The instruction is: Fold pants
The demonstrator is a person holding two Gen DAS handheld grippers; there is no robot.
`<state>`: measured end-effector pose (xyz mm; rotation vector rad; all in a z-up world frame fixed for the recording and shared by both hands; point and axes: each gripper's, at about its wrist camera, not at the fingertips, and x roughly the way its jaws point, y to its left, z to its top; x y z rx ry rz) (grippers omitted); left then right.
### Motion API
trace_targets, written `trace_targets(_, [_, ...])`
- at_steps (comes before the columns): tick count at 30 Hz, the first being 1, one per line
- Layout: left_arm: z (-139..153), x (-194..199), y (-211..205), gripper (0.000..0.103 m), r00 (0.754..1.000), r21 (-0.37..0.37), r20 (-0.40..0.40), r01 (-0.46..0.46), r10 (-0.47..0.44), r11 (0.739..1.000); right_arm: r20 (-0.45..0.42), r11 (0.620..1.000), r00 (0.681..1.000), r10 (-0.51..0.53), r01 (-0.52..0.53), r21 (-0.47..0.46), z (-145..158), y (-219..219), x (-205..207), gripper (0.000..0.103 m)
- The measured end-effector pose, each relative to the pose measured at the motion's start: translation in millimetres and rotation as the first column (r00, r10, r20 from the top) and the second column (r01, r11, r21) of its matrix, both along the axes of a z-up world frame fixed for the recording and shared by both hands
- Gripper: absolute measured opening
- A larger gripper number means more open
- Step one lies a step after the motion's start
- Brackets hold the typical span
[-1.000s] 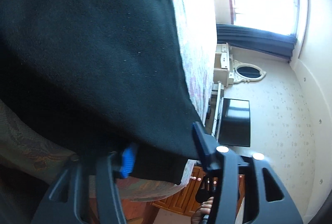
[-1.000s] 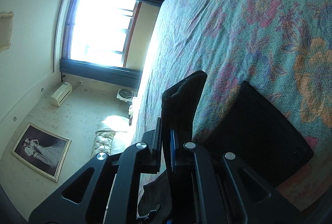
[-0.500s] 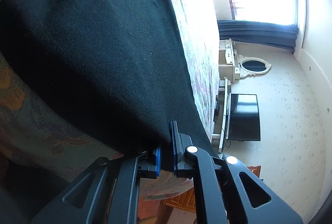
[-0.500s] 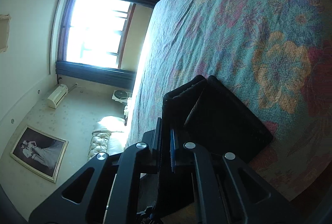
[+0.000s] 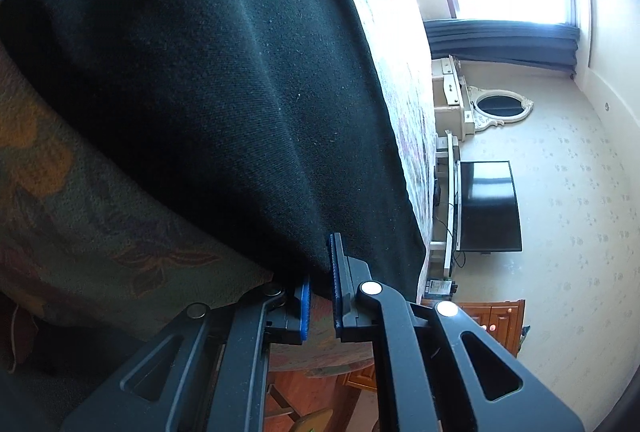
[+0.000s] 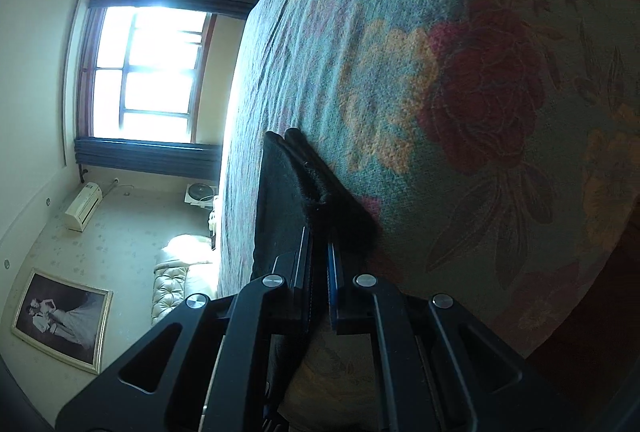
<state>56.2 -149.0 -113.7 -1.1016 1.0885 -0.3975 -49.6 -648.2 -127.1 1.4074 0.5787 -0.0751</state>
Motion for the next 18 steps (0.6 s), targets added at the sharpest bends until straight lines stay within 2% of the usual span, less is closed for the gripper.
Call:
trace_targets(4, [9, 0, 4, 0.013, 0.999, -0.01, 0.01, 0.045, -0.045, 0.999, 0.003, 1.0, 1.0, 0.0, 0.0, 0.003, 2, 2, 0, 0.006])
trace_targets(6, [13, -5, 18, 0.019, 0.999, -0.015, 0.013, 0.039, -0.038, 0.999, 0.004, 1.0, 1.0, -0.006, 0.006, 0.005, 4, 0, -2, 0.007])
trace_targets(7, [15, -9, 29, 0.024, 1.0, -0.007, 0.015, 0.026, -0.026, 1.0, 0.003, 1.0, 1.0, -0.01, 0.01, 0.005, 6, -1, -2, 0.007])
trace_targets(10, [17, -21, 64, 0.026, 0.999, 0.036, 0.018, -0.037, 0.036, 0.999, -0.009, 0.998, 0.998, -0.059, 0.058, -0.032, 13, -6, -9, 0.011])
trace_targets(11, [17, -24, 75, 0.026, 0.998, 0.057, 0.023, -0.064, 0.062, 0.996, -0.025, 0.993, 0.995, -0.095, 0.093, -0.066, 18, -8, -14, 0.015])
trace_targets(12, [16, -27, 87, 0.026, 0.996, 0.067, 0.031, -0.087, 0.085, 0.994, -0.028, 0.988, 0.992, -0.126, 0.123, -0.092, 22, -11, -18, 0.026])
trace_targets(14, [13, -30, 105, 0.027, 0.991, 0.085, 0.039, -0.131, 0.129, 0.988, -0.031, 0.983, 0.989, -0.146, 0.142, -0.113, 29, -15, -23, 0.031])
trace_targets(16, [8, -29, 115, 0.027, 0.985, 0.057, 0.022, -0.173, 0.172, 0.983, -0.032, 0.983, 0.989, -0.143, 0.138, -0.121, 35, -12, -22, 0.031])
trace_targets(18, [4, -27, 113, 0.027, 0.985, 0.034, 0.01, -0.174, 0.174, 0.984, -0.029, 0.983, 0.991, -0.129, 0.125, -0.132, 42, -6, -18, 0.032])
